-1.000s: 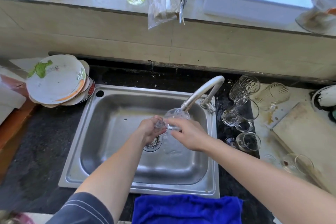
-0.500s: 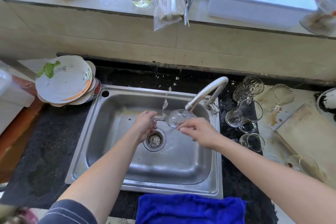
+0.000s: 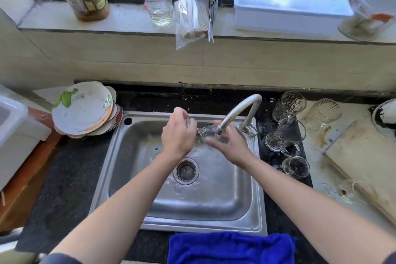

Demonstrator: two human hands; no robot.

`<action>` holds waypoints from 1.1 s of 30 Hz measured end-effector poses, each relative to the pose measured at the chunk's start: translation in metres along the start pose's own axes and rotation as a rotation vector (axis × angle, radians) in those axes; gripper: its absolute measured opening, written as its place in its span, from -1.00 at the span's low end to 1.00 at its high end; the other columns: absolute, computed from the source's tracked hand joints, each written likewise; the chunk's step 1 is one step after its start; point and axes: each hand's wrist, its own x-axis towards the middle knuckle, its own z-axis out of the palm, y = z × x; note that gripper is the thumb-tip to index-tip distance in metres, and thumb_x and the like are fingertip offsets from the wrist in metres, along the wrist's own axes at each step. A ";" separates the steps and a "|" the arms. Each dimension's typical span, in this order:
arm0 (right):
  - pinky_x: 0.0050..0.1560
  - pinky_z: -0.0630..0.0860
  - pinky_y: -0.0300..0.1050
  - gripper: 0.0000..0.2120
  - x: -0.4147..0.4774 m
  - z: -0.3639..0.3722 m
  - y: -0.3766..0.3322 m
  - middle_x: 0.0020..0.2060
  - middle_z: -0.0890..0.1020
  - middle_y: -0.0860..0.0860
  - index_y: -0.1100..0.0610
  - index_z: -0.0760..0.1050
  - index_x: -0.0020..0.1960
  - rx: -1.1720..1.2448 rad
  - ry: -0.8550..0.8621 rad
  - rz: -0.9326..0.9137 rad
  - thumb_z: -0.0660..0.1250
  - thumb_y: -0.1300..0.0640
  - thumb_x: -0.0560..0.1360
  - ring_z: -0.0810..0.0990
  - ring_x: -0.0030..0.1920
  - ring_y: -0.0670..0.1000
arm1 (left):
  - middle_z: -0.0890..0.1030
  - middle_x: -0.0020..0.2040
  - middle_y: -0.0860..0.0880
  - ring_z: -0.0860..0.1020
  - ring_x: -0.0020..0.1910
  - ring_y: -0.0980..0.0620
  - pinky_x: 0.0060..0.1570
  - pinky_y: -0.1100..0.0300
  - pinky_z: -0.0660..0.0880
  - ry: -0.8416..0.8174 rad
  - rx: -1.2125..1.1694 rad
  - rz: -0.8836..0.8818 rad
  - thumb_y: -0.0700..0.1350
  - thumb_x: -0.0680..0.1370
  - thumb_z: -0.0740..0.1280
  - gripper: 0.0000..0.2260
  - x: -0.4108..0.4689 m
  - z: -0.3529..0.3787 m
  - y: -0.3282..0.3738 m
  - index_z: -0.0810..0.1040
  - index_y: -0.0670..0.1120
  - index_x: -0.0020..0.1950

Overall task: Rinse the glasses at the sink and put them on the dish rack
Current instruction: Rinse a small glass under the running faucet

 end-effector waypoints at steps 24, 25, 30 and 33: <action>-0.04 0.43 -0.01 -0.69 0.016 0.000 0.010 -0.06 0.61 -0.03 -0.01 0.55 -0.10 -0.719 0.300 -0.091 0.08 -0.10 0.55 0.57 0.02 0.08 | 0.51 -0.05 -0.21 0.47 -0.01 -0.25 0.05 -0.12 0.43 -0.200 -0.124 -0.285 -0.06 0.59 0.04 -0.81 -0.028 0.029 -0.045 0.34 -0.17 0.02; 0.02 0.42 0.00 -0.61 0.012 0.008 0.006 -0.05 0.62 -0.04 -0.02 0.60 -0.05 -0.749 0.257 -0.153 0.05 -0.16 0.55 0.55 0.05 0.06 | 0.53 -0.05 -0.21 0.47 -0.03 -0.25 0.02 -0.11 0.42 -0.176 -0.091 -0.236 -0.08 0.61 0.04 -0.82 -0.029 0.030 -0.042 0.33 -0.17 0.03; 0.07 0.30 0.02 -0.62 0.016 -0.011 -0.002 -0.36 0.47 -0.06 0.05 0.37 -0.38 -0.661 0.255 0.046 0.10 0.05 0.59 0.55 -0.03 0.14 | 0.49 -0.13 -0.11 0.46 -0.12 -0.23 -0.19 0.03 0.29 -0.098 -0.013 -0.070 -0.09 0.63 0.05 -0.89 -0.033 0.030 -0.044 0.27 -0.11 -0.01; 0.14 0.31 0.04 -0.59 0.007 0.004 -0.004 -0.30 0.58 -0.06 0.04 0.57 -0.26 -0.831 0.117 -0.155 0.06 -0.03 0.61 0.54 -0.05 0.06 | 0.48 -0.10 -0.05 0.46 -0.10 -0.20 -0.18 0.07 0.27 -0.081 -0.003 -0.037 -0.06 0.64 0.05 -0.91 -0.033 0.028 -0.044 0.27 -0.06 0.00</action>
